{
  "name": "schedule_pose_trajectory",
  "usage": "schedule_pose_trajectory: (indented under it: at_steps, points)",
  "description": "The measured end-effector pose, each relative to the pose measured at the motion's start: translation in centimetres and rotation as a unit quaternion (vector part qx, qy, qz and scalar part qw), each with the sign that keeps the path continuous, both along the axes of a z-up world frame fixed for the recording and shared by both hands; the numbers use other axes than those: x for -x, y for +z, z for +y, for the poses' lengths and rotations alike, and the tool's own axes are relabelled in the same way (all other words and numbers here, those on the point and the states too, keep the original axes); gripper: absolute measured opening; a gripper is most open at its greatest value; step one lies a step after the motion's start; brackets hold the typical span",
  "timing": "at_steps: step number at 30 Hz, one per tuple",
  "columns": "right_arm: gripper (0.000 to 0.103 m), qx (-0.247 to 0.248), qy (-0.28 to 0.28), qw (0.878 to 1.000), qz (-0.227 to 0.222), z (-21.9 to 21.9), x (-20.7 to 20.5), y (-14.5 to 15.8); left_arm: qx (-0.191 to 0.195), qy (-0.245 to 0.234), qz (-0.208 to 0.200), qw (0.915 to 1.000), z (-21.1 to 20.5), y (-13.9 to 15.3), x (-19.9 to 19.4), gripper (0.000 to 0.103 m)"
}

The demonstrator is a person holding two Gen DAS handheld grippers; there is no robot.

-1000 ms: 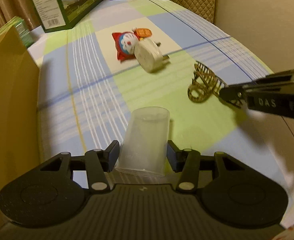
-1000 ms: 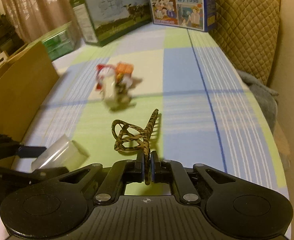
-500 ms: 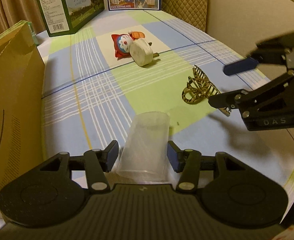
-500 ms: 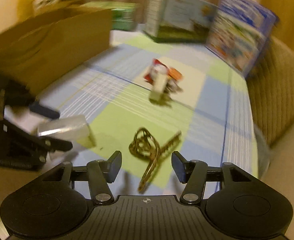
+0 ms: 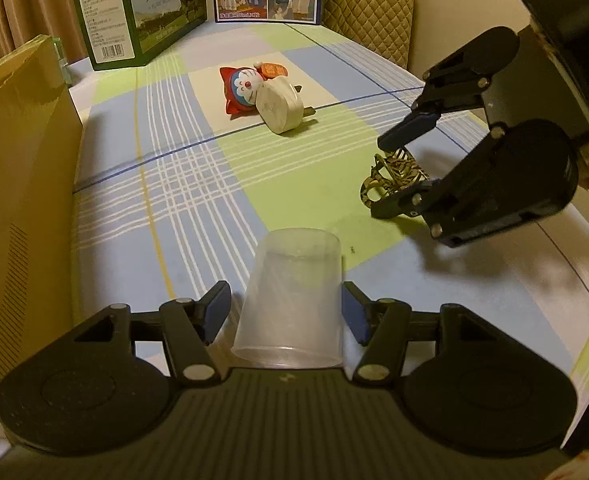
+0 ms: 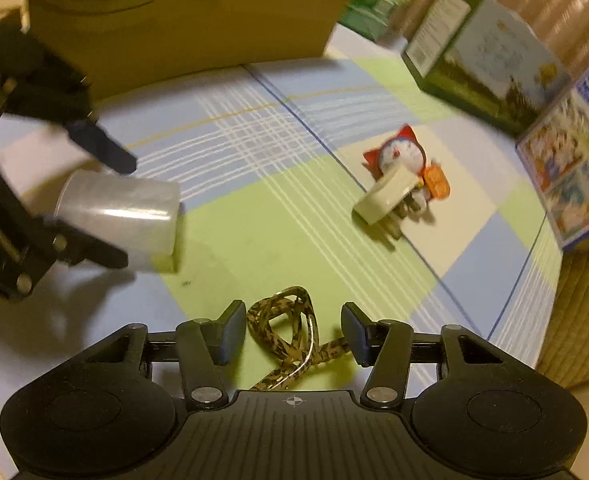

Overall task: Organize rigid objects
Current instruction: 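Carry the clear container and hair clip in both tools over the cardboard box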

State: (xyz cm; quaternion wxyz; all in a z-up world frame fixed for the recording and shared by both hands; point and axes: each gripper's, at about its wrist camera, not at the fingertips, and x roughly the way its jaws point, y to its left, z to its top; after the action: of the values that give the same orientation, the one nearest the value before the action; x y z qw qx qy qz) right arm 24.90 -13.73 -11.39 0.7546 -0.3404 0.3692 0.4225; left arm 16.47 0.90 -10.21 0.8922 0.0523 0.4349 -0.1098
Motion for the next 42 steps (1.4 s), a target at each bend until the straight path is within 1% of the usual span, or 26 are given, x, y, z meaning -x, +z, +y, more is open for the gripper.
schedule_pose_trajectory:
  at_steps: [1,2,5,7,9,10,13,16,18,20,22,24,27,32,37,42]
  points:
    - [0.035,-0.004,-0.012,1.000,0.016,-0.1,-0.4,0.1,0.001,0.000,0.000,1.0000,0.0,0.0,0.0,0.055]
    - [0.033,-0.005,-0.028,0.999,0.035,0.0,-0.8,0.3,0.002,0.000,0.000,1.0000,0.0,0.0,0.0,0.055]
    - [0.030,-0.008,-0.078,0.996,0.053,-0.4,-1.1,0.7,0.006,0.002,0.000,1.0000,-0.1,0.0,0.0,0.055]
    - [0.028,-0.027,-0.107,0.992,0.068,-0.9,-1.1,0.9,0.011,0.003,-0.001,0.9999,-0.1,0.0,0.2,0.055]
    - [0.029,-0.036,-0.113,0.991,0.069,-1.2,-0.5,1.3,0.015,0.005,-0.003,0.9999,0.0,0.1,0.2,0.055]
    - [0.029,-0.038,-0.112,0.991,0.062,-1.4,-0.2,1.4,0.016,0.004,-0.003,0.9999,0.0,0.1,0.2,0.055]
    - [0.029,-0.026,-0.096,0.994,0.052,-1.5,0.5,1.6,0.016,0.000,-0.002,0.9999,0.0,0.0,0.1,0.055]
    - [0.029,-0.030,-0.091,0.994,0.058,-1.7,0.6,1.5,0.016,-0.001,0.001,0.9999,0.0,-0.2,-0.2,0.055]
    - [0.029,-0.032,-0.102,0.992,0.069,-1.8,0.4,1.2,0.017,-0.002,0.003,0.9999,0.0,-0.3,-0.5,0.055]
    - [0.025,-0.048,-0.117,0.989,0.076,-2.1,0.2,1.0,0.014,-0.006,0.007,0.9999,-0.1,-0.4,-0.8,0.054]
    - [0.025,-0.061,-0.135,0.986,0.080,-2.3,0.2,1.0,0.008,-0.009,0.010,0.9999,-0.3,-0.5,-1.0,0.054]
    - [0.024,-0.070,-0.150,0.983,0.078,-2.5,0.5,1.1,0.004,-0.009,0.014,0.9999,-0.4,-0.7,-1.2,0.048]
    - [0.023,-0.095,-0.182,0.975,0.084,-3.1,0.7,1.3,0.003,-0.003,0.013,0.9999,-0.4,-0.6,-1.2,0.047]
    - [0.022,-0.145,-0.242,0.955,0.087,-4.1,1.7,1.9,0.010,0.012,0.005,0.9999,-0.5,0.1,-0.4,0.047]
    - [0.022,-0.191,-0.286,0.936,0.081,-4.9,3.0,3.3,0.022,0.027,-0.009,0.9994,-0.4,1.8,0.8,0.047]
    - [0.022,-0.216,-0.307,0.925,0.069,-5.0,4.9,5.1,0.029,0.032,-0.025,0.9988,0.0,4.0,2.5,0.047]
